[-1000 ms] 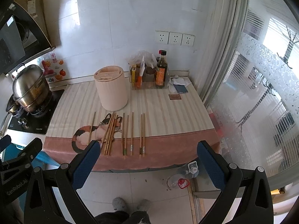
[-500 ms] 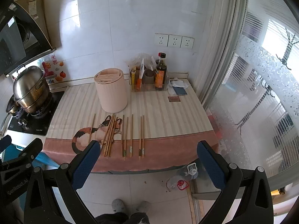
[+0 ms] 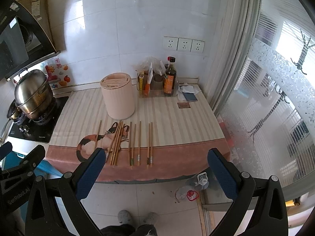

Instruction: Organize utensils

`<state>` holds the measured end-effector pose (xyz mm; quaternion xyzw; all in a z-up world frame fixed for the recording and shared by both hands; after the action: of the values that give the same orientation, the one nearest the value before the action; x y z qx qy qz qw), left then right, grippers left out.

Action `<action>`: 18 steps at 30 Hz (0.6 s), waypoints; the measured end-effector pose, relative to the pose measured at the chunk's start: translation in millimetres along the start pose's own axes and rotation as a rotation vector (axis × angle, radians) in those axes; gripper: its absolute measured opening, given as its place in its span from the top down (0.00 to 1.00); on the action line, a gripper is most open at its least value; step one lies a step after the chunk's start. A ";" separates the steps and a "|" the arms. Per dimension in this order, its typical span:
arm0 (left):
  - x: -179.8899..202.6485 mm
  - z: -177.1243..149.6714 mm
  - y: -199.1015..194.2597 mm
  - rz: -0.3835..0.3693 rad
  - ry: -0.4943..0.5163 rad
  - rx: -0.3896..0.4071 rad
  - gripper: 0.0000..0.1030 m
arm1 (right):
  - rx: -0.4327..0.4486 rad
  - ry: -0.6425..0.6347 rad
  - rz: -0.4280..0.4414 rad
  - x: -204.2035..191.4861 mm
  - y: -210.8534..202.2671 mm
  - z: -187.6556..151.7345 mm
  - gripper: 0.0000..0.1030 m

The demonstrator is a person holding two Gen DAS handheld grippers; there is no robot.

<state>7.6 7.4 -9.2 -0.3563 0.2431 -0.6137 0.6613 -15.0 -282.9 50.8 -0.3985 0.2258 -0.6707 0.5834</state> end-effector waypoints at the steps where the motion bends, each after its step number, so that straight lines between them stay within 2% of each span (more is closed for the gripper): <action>1: -0.8 -0.9 -0.2 -0.001 0.000 0.000 0.00 | 0.002 0.000 0.000 -0.4 -0.6 -0.2 0.00; 18: -2.6 -2.9 -0.7 0.000 0.000 0.003 0.00 | 0.005 -0.007 0.003 -4.2 -5.9 -3.3 0.00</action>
<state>4.6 9.4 -10.8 -0.3550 0.2422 -0.6142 0.6619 -21.2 -278.1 52.3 -0.3991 0.2227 -0.6690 0.5862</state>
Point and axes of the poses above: each gripper's, at about its wrist camera, not at the fingertips, and y roughly the way its jaws point, x to its right, z to its top, the point moved 3 cm from there along y, roughly the way its jaws point, and after that the axes turned 15 degrees about -y, right-handed, at the moved point
